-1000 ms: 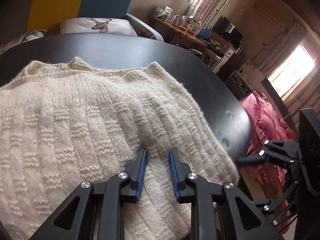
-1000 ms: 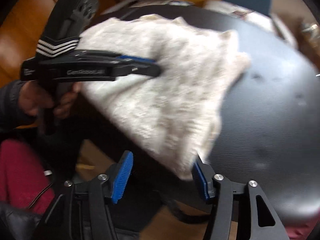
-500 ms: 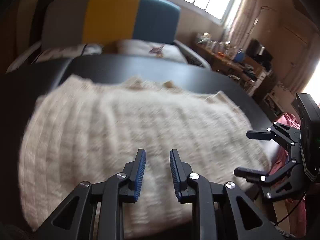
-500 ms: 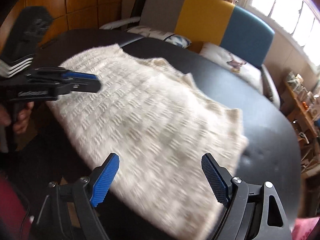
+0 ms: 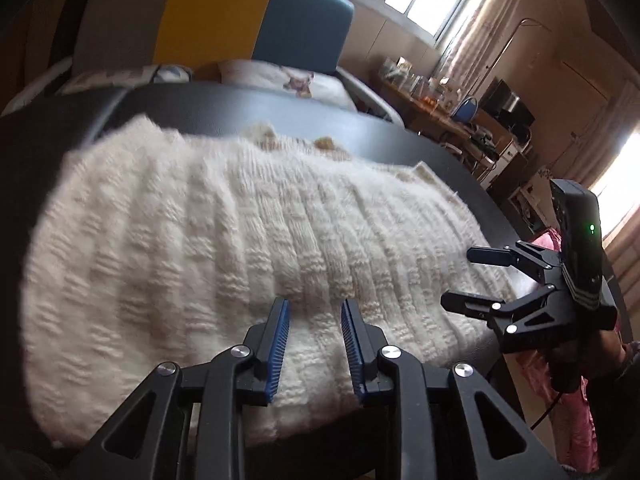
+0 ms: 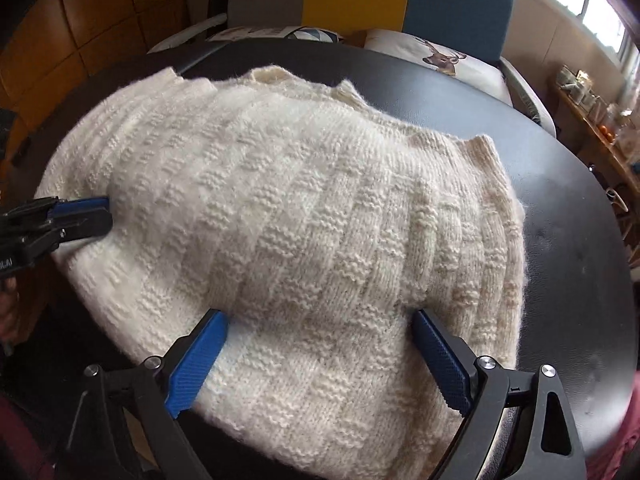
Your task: Fold clothes
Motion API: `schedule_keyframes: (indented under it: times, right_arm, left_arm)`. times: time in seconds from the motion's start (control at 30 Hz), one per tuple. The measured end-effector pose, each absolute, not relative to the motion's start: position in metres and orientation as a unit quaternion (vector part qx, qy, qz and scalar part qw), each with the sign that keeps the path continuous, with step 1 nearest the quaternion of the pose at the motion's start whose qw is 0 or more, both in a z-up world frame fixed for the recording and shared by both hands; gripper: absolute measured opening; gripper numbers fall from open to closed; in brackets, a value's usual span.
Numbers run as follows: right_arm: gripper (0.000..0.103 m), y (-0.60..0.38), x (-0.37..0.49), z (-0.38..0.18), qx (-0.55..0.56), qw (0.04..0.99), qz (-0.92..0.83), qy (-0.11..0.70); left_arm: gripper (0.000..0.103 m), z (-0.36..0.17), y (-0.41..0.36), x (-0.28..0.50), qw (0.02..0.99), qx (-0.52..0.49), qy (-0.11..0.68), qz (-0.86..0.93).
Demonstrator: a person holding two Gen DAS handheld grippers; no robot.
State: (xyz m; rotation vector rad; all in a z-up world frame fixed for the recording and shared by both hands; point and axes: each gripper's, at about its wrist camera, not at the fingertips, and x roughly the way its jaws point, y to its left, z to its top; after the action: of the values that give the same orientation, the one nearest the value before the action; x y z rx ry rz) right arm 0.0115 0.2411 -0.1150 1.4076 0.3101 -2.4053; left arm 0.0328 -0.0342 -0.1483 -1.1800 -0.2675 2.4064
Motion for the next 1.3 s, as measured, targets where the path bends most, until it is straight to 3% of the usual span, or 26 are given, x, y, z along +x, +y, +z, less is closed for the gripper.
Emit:
schedule_keyframes:
  times: [0.2,0.37,0.67,0.73,0.8,1.0,1.07,1.17,1.2,1.3]
  right_arm:
    - [0.095,0.218,0.012,-0.084,0.453,0.252,-0.855,0.009]
    - [0.095,0.190,-0.004,-0.104,0.471,0.259,-0.843,0.000]
    - [0.103,0.177,-0.003,-0.126,0.472,0.256,-0.842,0.047]
    - [0.103,0.178,-0.003,-0.126,0.473,0.257,-0.842,0.050]
    - [0.103,0.181,-0.005,-0.126,0.472,0.257,-0.842,0.046]
    - [0.103,0.188,-0.011,-0.129,0.475,0.247,-0.843,0.053]
    - [0.103,0.190,-0.009,-0.132,0.469,0.246,-0.846,0.055]
    - [0.103,0.187,-0.008,-0.134,0.466,0.236,-0.850,0.066]
    - [0.103,0.187,-0.008,-0.134,0.466,0.233,-0.851,0.067]
    - [0.103,0.191,-0.009,-0.134,0.468,0.229,-0.852,0.051]
  left_arm:
    - [0.041,-0.119,-0.141,0.050,0.180,-0.382,-0.140,0.896]
    - [0.042,-0.144,-0.222,0.053,0.163,-0.414,-0.182,0.877]
    - [0.042,-0.173,-0.207,0.033,0.284,-0.429,-0.247,0.821]
    - [0.038,-0.173,-0.196,0.030,0.307,-0.437,-0.230,0.814]
    - [0.004,-0.175,-0.182,0.029,0.310,-0.455,-0.196,0.811]
    - [0.004,-0.197,-0.183,0.061,0.283,-0.501,-0.167,0.801]
    - [0.005,-0.201,-0.192,0.060,0.280,-0.494,-0.215,0.794]
    - [0.010,-0.184,-0.187,0.062,0.273,-0.474,-0.199,0.813]
    - [0.017,-0.180,-0.190,0.060,0.274,-0.469,-0.206,0.814]
    - [0.026,-0.171,-0.203,0.041,0.250,-0.450,-0.241,0.823]
